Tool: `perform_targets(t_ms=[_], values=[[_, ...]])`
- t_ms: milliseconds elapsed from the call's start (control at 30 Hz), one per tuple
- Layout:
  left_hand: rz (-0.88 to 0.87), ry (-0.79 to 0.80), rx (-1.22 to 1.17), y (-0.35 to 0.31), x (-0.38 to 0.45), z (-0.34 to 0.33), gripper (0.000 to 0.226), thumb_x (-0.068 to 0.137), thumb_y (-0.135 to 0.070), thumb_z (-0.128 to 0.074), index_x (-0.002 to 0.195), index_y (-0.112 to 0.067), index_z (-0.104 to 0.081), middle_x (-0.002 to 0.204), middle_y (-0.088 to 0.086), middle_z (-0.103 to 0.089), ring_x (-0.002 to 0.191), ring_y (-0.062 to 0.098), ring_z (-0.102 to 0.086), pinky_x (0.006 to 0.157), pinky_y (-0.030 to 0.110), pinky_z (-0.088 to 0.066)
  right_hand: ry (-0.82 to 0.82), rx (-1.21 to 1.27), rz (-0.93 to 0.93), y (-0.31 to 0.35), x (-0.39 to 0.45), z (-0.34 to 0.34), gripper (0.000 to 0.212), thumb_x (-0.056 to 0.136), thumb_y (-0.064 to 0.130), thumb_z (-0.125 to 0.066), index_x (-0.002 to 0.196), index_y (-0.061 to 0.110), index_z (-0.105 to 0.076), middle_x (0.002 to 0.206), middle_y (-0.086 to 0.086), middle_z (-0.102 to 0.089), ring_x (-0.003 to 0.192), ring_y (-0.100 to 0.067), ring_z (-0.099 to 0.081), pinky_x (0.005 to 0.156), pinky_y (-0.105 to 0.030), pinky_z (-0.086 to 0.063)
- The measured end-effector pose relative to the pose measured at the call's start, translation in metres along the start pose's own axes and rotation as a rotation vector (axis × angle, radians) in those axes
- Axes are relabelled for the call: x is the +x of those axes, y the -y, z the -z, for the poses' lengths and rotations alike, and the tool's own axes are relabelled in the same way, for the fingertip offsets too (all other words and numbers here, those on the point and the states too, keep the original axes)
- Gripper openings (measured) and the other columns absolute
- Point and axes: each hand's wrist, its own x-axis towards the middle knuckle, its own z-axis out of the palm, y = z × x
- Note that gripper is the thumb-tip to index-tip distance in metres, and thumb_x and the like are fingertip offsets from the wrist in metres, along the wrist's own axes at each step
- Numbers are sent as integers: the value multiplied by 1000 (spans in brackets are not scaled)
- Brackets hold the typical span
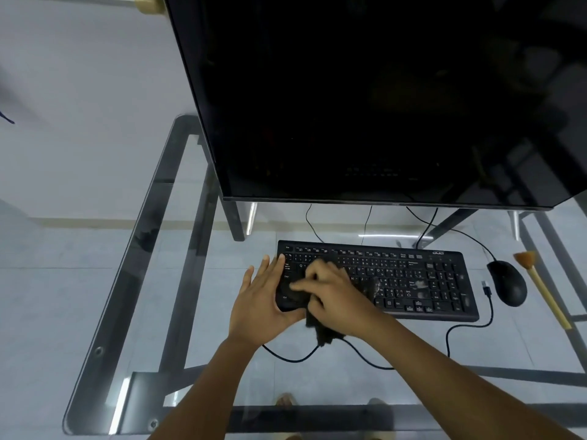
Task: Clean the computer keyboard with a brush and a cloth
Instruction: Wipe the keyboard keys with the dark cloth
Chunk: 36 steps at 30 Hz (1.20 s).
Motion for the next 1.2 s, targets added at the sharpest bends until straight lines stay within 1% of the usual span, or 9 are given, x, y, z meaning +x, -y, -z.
perform_targets(t_ms=[167,267,400,500,633,767,900,1033,1200], values=[[3,11,-15,-1,1,0,112,67,-81,-55,152,-23,-11,154,-16,-14,145,2,2,119,29,5,-187,31,-176,-7,-4,-3,43,81,7,-57,120,25,-65,105,-2,-49,97,-22,-46,86,-43,-43],[-6,0,-12,1,1,0,107,70,-76,-57,152,-22,-13,156,-12,-18,145,3,0,120,33,1,3,11,70,9,-12,-11,42,82,9,-55,119,26,-65,103,-2,-50,95,-22,-46,83,-39,-41],[-9,16,-13,-1,1,-1,111,68,-80,-56,152,-22,-12,155,-14,-14,145,2,2,118,29,6,-225,63,-214,-6,-5,-4,41,81,8,-57,118,24,-66,103,-3,-50,96,-22,-47,86,-44,-45],[-24,-4,10,3,1,-2,108,70,-76,-57,152,-20,-15,156,-9,-20,145,3,0,119,30,4,-5,29,61,9,-12,-9,40,81,11,-54,116,26,-67,101,-2,-50,93,-21,-47,82,-39,-43],[-18,13,-1,1,1,-1,112,67,-81,-55,152,-20,-13,155,-13,-17,145,2,1,118,28,6,-178,61,-160,-7,-7,-1,38,84,11,-56,117,26,-67,105,0,-49,99,-20,-45,91,-40,-43],[-28,-6,-3,3,1,-2,108,69,-75,-57,151,-21,-13,156,-9,-21,145,4,-2,118,27,7,52,68,88,8,-8,-6,35,83,14,-55,113,27,-68,100,2,-48,96,-16,-45,88,-36,-43],[-16,19,5,2,1,-2,112,68,-80,-56,152,-21,-11,154,-15,-12,145,2,3,118,28,8,-231,114,-233,-11,7,-3,39,83,11,-59,119,26,-66,106,-1,-49,101,-20,-45,92,-42,-45],[-36,-14,25,5,0,-3,103,74,-71,-54,152,-14,-16,153,-12,-13,147,9,-6,118,28,6,-26,60,37,6,5,-6,41,86,12,-56,125,25,-62,106,-2,-49,100,-19,-44,91,-34,-42],[-33,-4,54,2,-1,-3,109,72,-81,-50,152,-16,-13,154,-9,-15,146,7,-1,120,33,3,-257,-18,-304,-5,29,2,46,88,15,-54,135,18,-52,117,-8,-47,107,-23,-42,95,-41,-41]])
